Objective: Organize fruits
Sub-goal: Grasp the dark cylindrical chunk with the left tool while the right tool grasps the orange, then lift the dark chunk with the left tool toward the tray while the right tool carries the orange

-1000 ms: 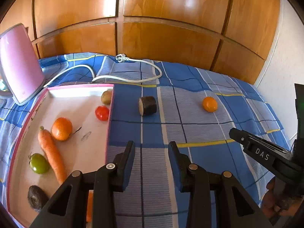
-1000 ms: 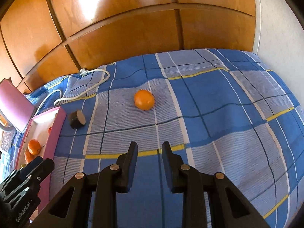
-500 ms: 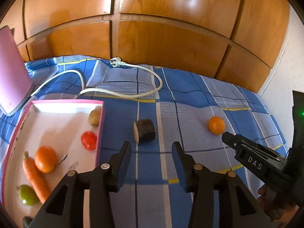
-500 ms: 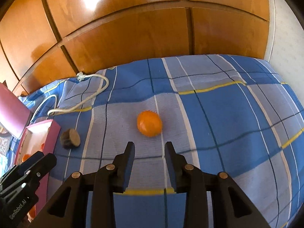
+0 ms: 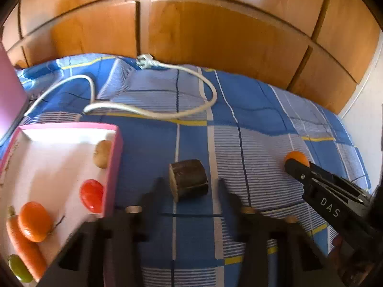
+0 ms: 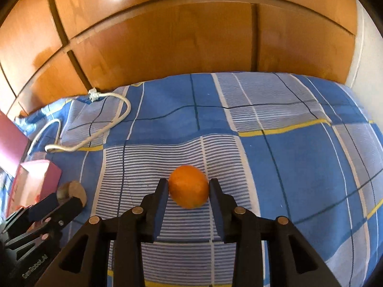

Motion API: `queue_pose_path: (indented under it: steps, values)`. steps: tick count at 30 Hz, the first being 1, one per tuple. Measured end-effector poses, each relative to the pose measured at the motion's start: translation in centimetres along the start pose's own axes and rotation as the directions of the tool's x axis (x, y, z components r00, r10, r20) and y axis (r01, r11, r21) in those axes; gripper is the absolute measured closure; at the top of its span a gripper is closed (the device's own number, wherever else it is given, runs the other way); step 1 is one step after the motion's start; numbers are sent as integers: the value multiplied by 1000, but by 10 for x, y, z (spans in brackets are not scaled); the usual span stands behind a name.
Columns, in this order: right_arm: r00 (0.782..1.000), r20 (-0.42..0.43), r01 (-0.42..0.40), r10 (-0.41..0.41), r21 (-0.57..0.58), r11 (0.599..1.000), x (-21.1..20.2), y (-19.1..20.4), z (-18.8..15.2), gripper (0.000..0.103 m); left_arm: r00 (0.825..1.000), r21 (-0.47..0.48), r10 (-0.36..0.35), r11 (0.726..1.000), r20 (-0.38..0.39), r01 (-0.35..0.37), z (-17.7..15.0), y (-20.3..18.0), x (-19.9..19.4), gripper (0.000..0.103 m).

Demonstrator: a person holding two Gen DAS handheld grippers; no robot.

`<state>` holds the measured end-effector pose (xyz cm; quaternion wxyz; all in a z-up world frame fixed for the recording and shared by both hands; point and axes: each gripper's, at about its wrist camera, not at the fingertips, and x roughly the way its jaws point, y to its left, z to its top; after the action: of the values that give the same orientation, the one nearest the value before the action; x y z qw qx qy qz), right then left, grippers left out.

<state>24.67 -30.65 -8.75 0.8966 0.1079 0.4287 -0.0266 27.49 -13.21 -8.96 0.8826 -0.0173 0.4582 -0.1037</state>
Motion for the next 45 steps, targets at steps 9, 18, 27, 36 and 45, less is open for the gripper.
queue_pose_path:
  steps: [9,18,27,36,45]
  values:
    - [1000,-11,-12,12,-22,1000,-10,0,-9,69,998,48,-47,998,35,46,-15,-8,-17,73]
    - [998,-38,-57,57,13,998,-38,-9,-48,69,997,80,-71,994,32,68,-61,-33,-45,73]
    - [998,-31,-56,57,6,998,-68,-12,-84,69,997,106,-59,993,39,55,-111,-46,-67,73]
    - [999,10,-37,37,0,999,-75,-11,-106,68,996,125,-49,991,69,40,-125,-49,-70,73]
    - [1000,23,2,0,-48,999,-71,-5,-107,68,995,114,-54,993,84,44,-126,-47,-67,72]
